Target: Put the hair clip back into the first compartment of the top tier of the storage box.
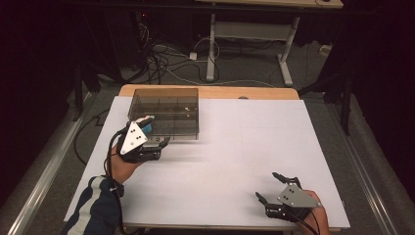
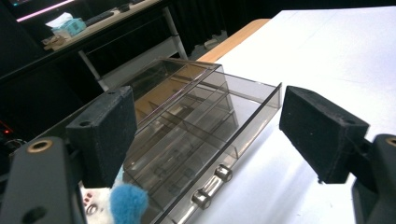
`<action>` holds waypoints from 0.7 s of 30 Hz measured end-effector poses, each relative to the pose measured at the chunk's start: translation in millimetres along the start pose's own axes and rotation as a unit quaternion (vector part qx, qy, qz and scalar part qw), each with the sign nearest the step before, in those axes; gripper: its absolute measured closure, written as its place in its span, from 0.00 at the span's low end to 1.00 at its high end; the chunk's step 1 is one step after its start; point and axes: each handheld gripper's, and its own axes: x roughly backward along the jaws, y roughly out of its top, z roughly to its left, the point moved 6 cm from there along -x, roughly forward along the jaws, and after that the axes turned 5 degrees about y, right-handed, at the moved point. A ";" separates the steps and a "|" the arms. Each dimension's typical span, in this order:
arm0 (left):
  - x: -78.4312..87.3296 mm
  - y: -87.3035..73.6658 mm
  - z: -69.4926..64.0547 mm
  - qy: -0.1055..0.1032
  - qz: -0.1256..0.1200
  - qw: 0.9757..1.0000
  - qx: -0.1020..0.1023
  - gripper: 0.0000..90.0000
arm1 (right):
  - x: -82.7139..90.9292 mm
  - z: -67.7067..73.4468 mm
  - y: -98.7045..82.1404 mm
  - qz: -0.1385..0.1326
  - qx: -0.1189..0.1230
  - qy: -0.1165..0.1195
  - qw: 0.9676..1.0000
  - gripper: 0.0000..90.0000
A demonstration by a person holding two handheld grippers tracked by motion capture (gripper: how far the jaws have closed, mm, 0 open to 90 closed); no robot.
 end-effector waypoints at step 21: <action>-1.9 9.1 -20.1 -0.016 -0.010 1.000 -0.018 0.20 | -0.1 1.1 0.7 0.000 0.002 0.000 1.000 0.23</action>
